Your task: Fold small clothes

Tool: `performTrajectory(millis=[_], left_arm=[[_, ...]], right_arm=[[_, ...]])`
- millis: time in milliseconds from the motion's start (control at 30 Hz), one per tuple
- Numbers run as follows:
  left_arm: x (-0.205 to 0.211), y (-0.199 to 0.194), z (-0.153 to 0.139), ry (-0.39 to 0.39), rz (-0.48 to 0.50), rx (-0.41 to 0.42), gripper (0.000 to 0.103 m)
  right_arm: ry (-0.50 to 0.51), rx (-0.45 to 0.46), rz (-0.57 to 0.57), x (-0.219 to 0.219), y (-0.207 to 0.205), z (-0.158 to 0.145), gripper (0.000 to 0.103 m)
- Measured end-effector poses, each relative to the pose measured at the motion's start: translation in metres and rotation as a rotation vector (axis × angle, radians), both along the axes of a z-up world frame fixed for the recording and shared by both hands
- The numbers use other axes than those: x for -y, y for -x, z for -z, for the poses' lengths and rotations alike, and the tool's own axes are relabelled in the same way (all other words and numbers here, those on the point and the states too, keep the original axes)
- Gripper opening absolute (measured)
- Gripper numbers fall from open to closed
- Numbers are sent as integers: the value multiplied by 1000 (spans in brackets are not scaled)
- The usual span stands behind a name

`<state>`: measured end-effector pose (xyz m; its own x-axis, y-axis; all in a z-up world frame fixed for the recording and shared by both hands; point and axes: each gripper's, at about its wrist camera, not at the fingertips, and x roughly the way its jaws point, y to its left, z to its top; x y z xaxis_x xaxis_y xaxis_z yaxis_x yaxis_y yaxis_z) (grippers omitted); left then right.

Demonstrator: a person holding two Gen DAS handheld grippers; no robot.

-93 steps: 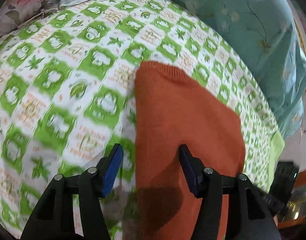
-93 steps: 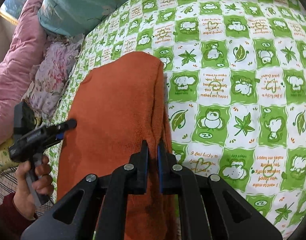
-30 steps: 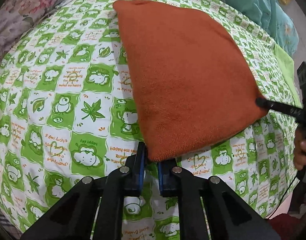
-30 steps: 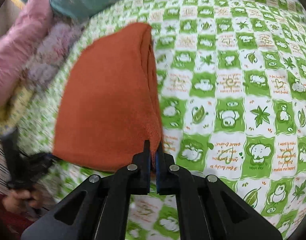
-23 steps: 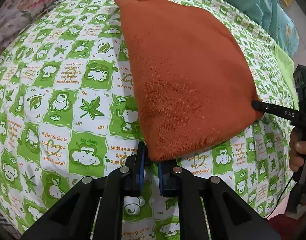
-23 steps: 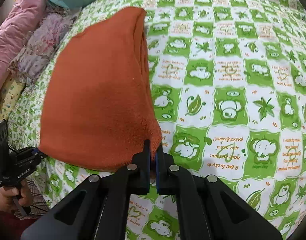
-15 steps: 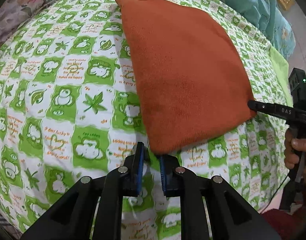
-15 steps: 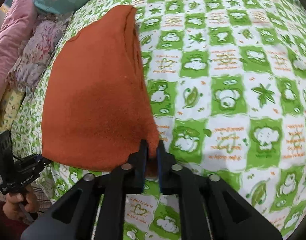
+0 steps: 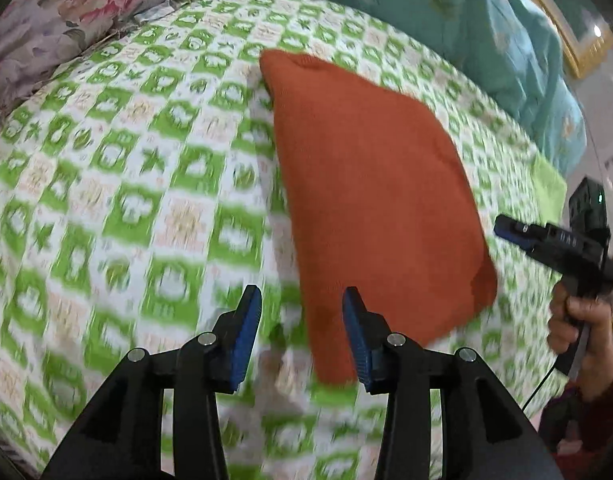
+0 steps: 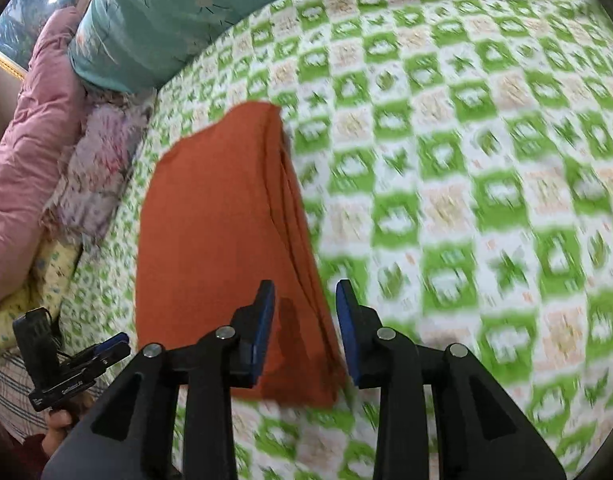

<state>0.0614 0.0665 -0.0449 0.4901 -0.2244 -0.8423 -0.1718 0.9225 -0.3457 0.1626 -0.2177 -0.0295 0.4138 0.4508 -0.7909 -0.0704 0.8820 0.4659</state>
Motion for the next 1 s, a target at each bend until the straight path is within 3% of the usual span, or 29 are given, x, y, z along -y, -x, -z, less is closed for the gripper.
performTrajectory(millis=[300, 567, 800, 833, 867, 900, 1000], left_arm=[[-4, -58, 6, -49, -65, -20, 46], [-25, -98, 17, 104, -111, -42, 50], [-32, -123, 35, 169, -129, -56, 57], [-32, -126, 37, 177, -127, -53, 53], [-31, -127, 38, 180, -121, -48, 42], [-28, -129, 38, 171, -110, -46, 40], [-20, -129, 28, 111, -103, -24, 33]], right_arm=[[-32, -24, -20, -22, -54, 12, 33], [-70, -37, -33, -30, -89, 20, 33], [-97, -54, -31, -33, -101, 29, 33], [-95, -53, -34, -33, -103, 29, 33], [-86, -45, -40, -34, -103, 28, 24], [-76, -29, -53, -36, -103, 26, 17], [-61, 59, -71, -41, -98, 6, 12]])
